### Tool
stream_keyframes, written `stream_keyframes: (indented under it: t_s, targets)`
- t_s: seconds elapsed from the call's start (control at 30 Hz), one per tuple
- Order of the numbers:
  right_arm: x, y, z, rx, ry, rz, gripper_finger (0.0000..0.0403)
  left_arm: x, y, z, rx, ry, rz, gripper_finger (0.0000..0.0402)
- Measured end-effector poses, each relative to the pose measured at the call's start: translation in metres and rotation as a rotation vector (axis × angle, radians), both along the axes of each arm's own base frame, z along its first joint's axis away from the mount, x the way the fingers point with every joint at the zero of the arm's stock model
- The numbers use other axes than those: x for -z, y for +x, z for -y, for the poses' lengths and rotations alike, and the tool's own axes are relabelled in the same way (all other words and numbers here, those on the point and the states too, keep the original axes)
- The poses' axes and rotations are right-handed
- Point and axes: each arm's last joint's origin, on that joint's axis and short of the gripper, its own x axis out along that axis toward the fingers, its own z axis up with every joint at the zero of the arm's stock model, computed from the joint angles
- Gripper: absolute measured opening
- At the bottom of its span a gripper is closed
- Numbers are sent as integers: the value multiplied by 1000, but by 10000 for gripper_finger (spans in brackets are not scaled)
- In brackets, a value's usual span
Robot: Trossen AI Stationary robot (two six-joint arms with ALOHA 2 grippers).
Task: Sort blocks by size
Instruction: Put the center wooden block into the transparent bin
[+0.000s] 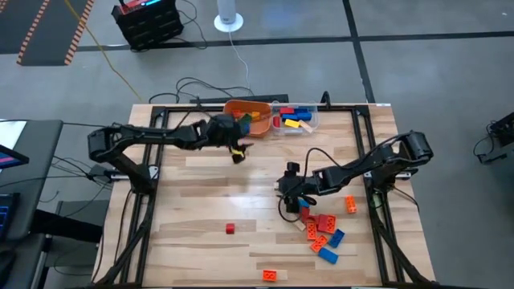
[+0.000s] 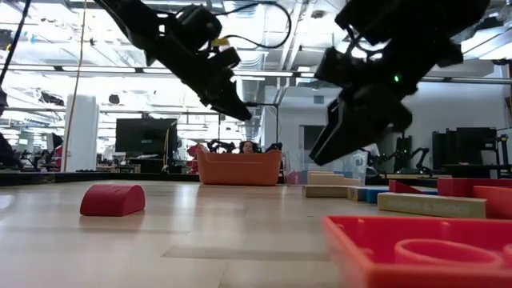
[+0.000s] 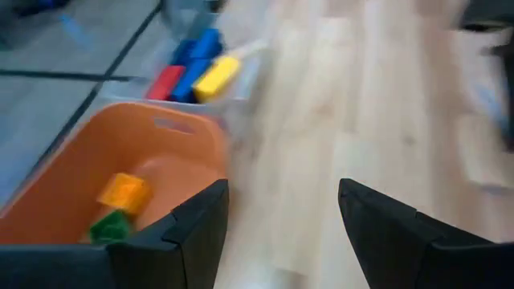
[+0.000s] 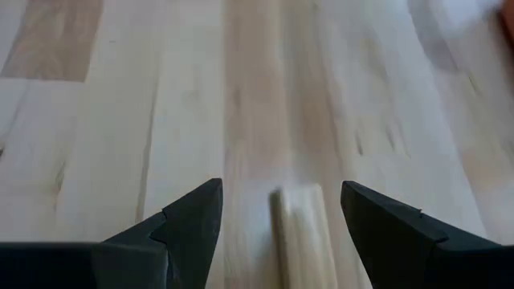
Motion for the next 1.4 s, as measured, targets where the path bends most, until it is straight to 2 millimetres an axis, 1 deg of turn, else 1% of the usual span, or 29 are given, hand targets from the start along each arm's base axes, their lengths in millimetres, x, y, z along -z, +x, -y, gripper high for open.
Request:
stream_keyframes:
  t_s: [0.1, 0.17, 0.27, 0.4, 0.6, 0.67, 0.73, 0.87, 1.07, 1.13, 1.2, 1.3, 1.4]
  targets:
    - [18, -5, 6, -4, -10, 36, 286, 7, -4, 20, 42, 17, 26, 231]
    - [24, -10, 12, 16, -4, 76, 286, 13, -12, 32, 41, 31, 29, 231]
    - [29, -16, 17, 32, 3, 123, 286, 14, -26, 45, 29, 51, 63, 231]
    - [34, -21, 21, 27, 15, 104, 286, 12, -46, 60, 24, 44, 101, 231]
    - [37, -23, 30, 13, 62, 76, 286, 2, -68, 74, 13, 26, 188, 231]
    - [38, -23, 34, 7, 80, 67, 286, 3, -74, 77, 16, 15, 174, 231]
    - [38, -23, 37, 5, 87, 63, 286, 0, -76, 80, 20, 6, 201, 231]
    - [40, -25, 40, 8, 99, 30, 286, -1, -79, 87, 38, -10, 200, 231]
    - [43, -28, 40, -5, 123, -23, 281, -1, -80, 97, 68, -8, 189, 231]
    - [44, -29, 39, -15, 134, -35, 270, -1, -80, 99, 63, 4, 192, 231]
    - [44, -29, 39, -19, 139, -44, 250, -1, -80, 101, 62, 11, 190, 231]
    - [45, -31, 39, -21, 141, -63, 206, -1, -80, 101, 58, 13, 188, 231]
    - [46, -31, 39, -22, 141, -69, 153, -1, -80, 101, 52, 16, 188, 231]
